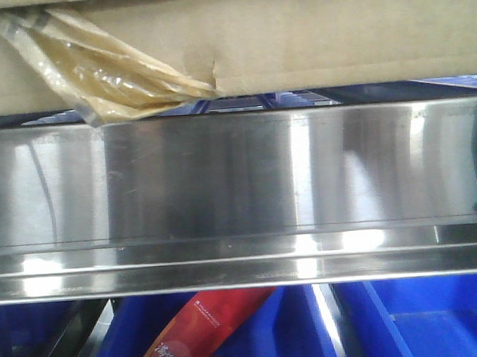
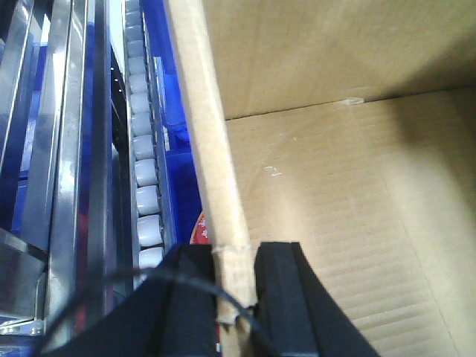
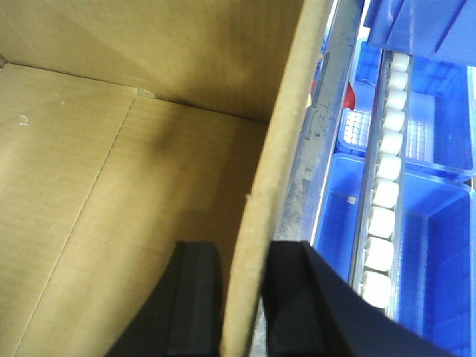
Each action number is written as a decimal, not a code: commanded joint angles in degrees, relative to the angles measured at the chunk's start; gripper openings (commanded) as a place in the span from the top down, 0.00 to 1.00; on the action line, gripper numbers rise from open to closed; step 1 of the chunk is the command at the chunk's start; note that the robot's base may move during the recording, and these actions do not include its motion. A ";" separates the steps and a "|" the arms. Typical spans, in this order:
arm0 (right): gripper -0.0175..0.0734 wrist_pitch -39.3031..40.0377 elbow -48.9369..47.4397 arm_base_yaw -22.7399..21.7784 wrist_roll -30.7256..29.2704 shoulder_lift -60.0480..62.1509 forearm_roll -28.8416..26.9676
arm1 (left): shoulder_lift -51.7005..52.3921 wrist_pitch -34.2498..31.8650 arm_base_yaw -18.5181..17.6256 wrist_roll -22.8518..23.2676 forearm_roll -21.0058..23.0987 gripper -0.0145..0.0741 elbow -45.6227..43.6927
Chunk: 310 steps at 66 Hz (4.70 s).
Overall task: Grab carton from right shelf to conveyor
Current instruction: 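Lift the carton with both grippers and pull it off the shelf, then hold the carton in both grippers while the base turns toward the conveyor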
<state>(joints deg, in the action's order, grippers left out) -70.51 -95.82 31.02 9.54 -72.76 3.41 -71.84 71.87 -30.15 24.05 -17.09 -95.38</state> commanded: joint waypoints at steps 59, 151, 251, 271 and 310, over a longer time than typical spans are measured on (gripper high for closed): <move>0.88 5.07 -0.19 0.11 -0.57 0.79 0.33 | 0.72 -1.91 -0.60 -0.48 1.39 0.85 -0.22; 0.88 5.19 -0.19 0.11 -0.57 0.79 0.33 | 0.72 -1.91 -0.60 -0.48 1.16 0.85 -0.22; 0.88 5.19 -0.19 0.11 -0.57 0.79 0.33 | 0.72 -1.91 -0.60 -0.48 1.16 0.85 -0.22; 0.88 5.19 -0.19 0.11 -0.57 0.79 0.33 | 0.72 -1.91 -0.60 -0.48 1.16 0.85 -0.22; 0.88 5.41 -0.19 0.11 -0.57 0.79 0.33 | 0.72 -1.92 -0.60 -0.48 0.93 0.85 -0.22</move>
<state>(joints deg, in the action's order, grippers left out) -68.99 -95.82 31.02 9.54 -72.53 3.41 -71.66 71.65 -30.15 24.05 -17.55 -95.35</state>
